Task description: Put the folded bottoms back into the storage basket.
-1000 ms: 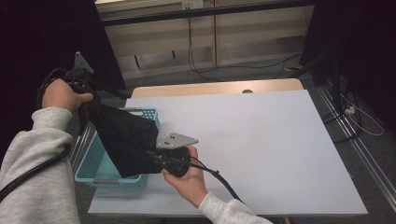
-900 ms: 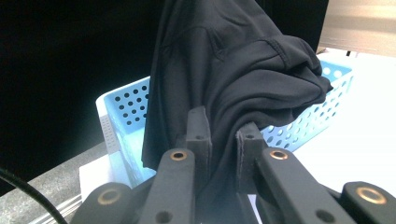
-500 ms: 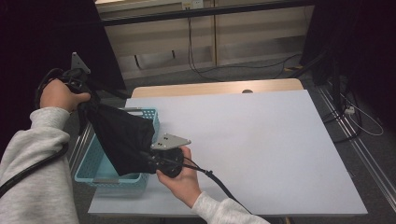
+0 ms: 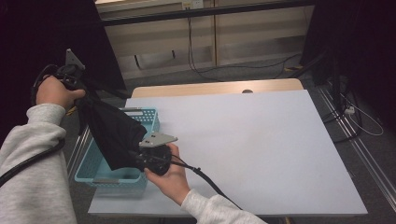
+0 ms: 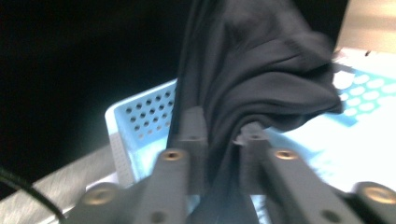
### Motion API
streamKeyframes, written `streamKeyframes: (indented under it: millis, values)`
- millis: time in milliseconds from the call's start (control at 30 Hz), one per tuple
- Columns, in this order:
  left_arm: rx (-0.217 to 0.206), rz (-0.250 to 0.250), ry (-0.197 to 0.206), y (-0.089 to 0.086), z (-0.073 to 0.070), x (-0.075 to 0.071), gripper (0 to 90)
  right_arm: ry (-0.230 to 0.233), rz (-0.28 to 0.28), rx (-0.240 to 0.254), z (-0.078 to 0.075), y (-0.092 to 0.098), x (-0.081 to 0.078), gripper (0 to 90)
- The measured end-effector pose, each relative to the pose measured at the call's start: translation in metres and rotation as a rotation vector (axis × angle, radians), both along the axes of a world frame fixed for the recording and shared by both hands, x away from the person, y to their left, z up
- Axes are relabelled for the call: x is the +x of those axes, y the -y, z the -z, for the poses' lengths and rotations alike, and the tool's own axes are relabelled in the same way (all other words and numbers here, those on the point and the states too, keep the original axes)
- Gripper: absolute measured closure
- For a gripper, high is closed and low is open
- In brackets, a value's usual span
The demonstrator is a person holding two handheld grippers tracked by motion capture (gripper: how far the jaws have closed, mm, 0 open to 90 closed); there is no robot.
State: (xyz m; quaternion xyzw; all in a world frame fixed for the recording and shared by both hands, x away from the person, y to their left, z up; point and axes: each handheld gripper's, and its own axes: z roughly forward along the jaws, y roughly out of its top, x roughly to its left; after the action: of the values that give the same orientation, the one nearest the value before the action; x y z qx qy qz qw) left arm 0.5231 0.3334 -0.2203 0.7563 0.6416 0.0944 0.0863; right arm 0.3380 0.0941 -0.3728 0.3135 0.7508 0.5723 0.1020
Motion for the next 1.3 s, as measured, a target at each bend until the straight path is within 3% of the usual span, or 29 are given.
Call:
streamKeyframes:
  millis: [67,100,133,233,333,467,733,900,1300]
  values:
    - [0.019,0.025,0.061,0.0,0.007,-0.001,57.4,-0.031,0.021,-0.038,0.002,-0.001,0.003,56.4]
    - [0.032,0.044,0.079,0.0,0.01,-0.002,53.7,-0.005,0.038,-0.021,0.002,0.005,0.003,56.2]
    - [0.031,0.05,0.07,0.001,0.014,-0.004,54.2,0.014,0.055,-0.005,0.001,0.012,0.003,54.4]
    - [0.007,0.057,0.067,0.001,0.025,-0.009,46.6,0.014,0.066,-0.006,-0.003,0.032,0.006,47.5]
    - [-0.003,0.07,0.051,0.004,0.038,-0.013,43.5,0.033,0.066,-0.013,-0.008,0.051,0.005,43.2]
    - [-0.022,0.078,0.06,0.008,0.049,-0.019,38.9,0.054,0.062,-0.04,-0.009,0.073,0.006,33.3]
    - [-0.064,0.112,0.073,0.016,0.063,-0.026,31.9,0.066,0.046,-0.088,0.004,0.114,0.009,21.7]
    - [-0.076,0.123,0.086,0.021,0.069,-0.029,30.2,0.069,0.048,-0.08,0.011,0.137,0.007,19.4]
    - [-0.115,0.174,0.105,0.041,0.076,-0.034,26.8,0.047,0.074,-0.116,0.023,0.171,0.002,17.5]
